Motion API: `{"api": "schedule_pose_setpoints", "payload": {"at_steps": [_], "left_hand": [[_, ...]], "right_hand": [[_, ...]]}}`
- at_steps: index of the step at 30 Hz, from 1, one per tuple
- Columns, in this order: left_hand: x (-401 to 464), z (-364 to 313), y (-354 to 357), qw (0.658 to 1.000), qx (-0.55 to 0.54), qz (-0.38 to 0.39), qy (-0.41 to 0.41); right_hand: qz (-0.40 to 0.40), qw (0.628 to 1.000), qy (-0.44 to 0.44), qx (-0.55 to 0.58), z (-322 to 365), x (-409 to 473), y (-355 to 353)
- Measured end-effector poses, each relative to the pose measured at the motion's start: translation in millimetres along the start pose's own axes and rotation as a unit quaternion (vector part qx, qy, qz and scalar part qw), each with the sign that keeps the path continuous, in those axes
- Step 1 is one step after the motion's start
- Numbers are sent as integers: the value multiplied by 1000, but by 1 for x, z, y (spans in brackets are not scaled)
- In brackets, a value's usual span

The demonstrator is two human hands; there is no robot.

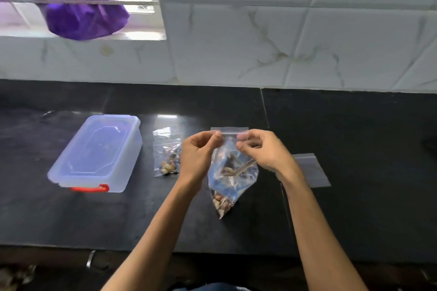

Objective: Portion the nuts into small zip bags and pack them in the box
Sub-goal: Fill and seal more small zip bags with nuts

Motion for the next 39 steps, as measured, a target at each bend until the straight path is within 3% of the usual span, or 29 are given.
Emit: {"api": "schedule_pose_setpoints", "payload": {"at_steps": [8, 14, 18, 21, 26, 31, 39], "left_hand": [[16, -3, -57, 999, 35, 9, -16], [16, 3, -72, 985, 59, -160, -7], [12, -2, -57, 995, -51, -63, -56], [14, -2, -49, 993, -78, -56, -70], [26, -1, -48, 994, -36, -81, -69], [30, 9, -42, 996, 2, -64, -57], [49, 13, -39, 998, 47, -44, -22]], "right_hand": [[-27, 998, -30, 46, 35, 2, 55], [-171, 981, -50, 76, 38, -11, 83], [-219, 962, -31, 157, 34, -16, 99], [-191, 961, -25, 200, 29, -15, 108], [-32, 981, -33, 189, 24, -7, 101], [-76, 980, -14, 185, 19, 1, 89], [-19, 974, 30, 223, 19, 22, 81]]}}
Point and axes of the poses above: each hand's wrist, its own x-axis towards the middle knuckle, its own y-axis out of the palm, z = x × y, the point moved 3 cm from there along x, towards the middle knuckle, and after that the axes turned 9 degrees about -z, right-handed, at the moved point
